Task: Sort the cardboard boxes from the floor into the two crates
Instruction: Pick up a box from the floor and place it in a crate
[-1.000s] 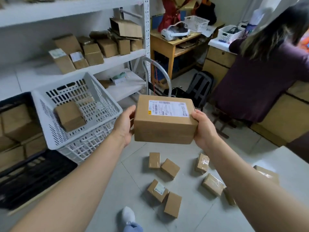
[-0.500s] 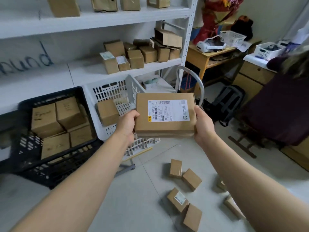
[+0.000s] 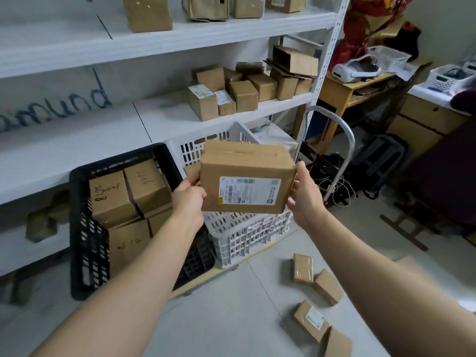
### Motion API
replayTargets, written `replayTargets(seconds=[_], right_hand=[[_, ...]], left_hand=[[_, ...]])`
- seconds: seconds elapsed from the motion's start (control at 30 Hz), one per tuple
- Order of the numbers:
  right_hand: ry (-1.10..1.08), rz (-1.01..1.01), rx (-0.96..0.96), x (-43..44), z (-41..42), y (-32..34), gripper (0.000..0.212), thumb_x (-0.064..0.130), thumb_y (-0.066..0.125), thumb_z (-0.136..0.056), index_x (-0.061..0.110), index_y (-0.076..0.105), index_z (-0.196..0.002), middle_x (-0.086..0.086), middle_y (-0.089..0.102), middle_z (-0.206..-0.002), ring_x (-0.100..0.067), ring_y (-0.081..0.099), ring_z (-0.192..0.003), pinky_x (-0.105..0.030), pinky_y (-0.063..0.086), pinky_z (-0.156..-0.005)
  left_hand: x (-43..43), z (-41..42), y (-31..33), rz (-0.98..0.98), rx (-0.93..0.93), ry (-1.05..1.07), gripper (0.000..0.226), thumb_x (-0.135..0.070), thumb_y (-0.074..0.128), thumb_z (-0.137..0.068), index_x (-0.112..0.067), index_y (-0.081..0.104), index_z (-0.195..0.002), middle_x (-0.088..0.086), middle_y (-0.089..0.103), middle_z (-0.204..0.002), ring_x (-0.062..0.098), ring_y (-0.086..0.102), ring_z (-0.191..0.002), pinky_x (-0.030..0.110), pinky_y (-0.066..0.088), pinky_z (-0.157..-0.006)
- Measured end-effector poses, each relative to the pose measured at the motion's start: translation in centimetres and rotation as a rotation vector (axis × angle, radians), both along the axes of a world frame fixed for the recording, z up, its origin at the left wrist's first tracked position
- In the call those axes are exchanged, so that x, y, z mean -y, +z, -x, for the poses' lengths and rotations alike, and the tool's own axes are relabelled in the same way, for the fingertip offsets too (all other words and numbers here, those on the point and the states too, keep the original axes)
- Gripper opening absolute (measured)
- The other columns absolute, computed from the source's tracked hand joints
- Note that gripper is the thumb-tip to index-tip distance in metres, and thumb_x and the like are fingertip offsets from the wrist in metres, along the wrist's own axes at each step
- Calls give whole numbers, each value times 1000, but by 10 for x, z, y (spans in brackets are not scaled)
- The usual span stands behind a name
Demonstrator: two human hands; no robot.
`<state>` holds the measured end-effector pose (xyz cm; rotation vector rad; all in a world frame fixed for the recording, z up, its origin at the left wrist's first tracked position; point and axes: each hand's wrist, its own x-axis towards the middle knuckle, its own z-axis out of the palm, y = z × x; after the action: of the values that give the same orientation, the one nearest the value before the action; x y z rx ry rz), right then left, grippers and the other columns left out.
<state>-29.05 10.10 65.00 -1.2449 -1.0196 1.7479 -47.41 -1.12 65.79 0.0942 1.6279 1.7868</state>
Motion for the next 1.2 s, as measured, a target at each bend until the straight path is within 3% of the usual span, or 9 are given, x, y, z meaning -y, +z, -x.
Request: replayTargets(seconds=[0.1,0.23,0.37,0.53,0.67,0.8,0.9,1.03,1.2], right_hand=[[-9,26,6,-17,10,-6,50,56,44,-93,19,57,-123,-6,62,-123,-20,60,-112,-41,47,-95],[30,55,69,-52,27,-17,54,60,42,-90,20,56,-123,-7,61,-123,-20,60,-110,-44,47,-97],[113,76,137,-92,51,-22,53,61,44,-89,21,59,-120,-1,69,-106,-14,64,-95,-33,48,-67],[176,138,225,-137,77,-32,37,56,44,-93,24,61,-90,7,70,-75,-9,67,-60,-23,47,-44],[159,288,183,-154,96,-44,34,53,46,-94,23,60,-102,4,68,-88,-18,65,-81,-34,54,-65],[117,401,170,-167,122,-65,48,52,47,-94,16,55,-124,-6,66,-112,-26,61,-102,-49,47,-96],[66,465,159,-175,143,-79,44,51,48,-94,14,55,-117,-9,64,-107,-26,60,-99,-45,48,-92],[10,549,177,-187,170,-105,34,47,50,-93,15,53,-104,-6,62,-99,-26,59,-98,-43,45,-85],[-85,639,141,-204,196,-140,32,44,53,-92,15,55,-106,-4,62,-93,-21,57,-84,-37,43,-74]], left_hand=[[-19,8,-11,55,47,46,61,21,38,-78,-23,63,-112,-7,65,-88,14,61,-84,29,50,-68],[-49,19,-23,100,42,53,60,17,40,-80,-28,63,-112,-3,67,-95,14,60,-86,36,52,-80],[-89,45,-30,152,53,-59,63,8,41,-86,-31,53,-134,4,65,-115,26,61,-104,48,50,-91],[-138,81,-36,214,-43,-64,35,-5,57,-88,-25,62,-116,1,64,-109,15,58,-92,32,48,-66],[-176,114,-54,271,-86,-140,33,-4,58,-86,-22,66,-113,1,64,-110,13,56,-93,35,47,-87],[-216,149,-76,309,-144,-158,34,-1,57,-84,-19,67,-112,2,65,-111,17,58,-101,32,49,-88],[-244,174,-97,339,-151,-188,29,1,56,-83,-20,68,-100,6,66,-109,19,61,-97,35,53,-87],[-283,201,-126,365,-149,-243,32,4,54,-83,-19,69,-100,0,65,-95,5,54,-69,15,43,-50],[-318,226,-164,412,-146,-419,39,1,53,-84,-19,66,-115,2,65,-111,12,58,-87,25,45,-69]])
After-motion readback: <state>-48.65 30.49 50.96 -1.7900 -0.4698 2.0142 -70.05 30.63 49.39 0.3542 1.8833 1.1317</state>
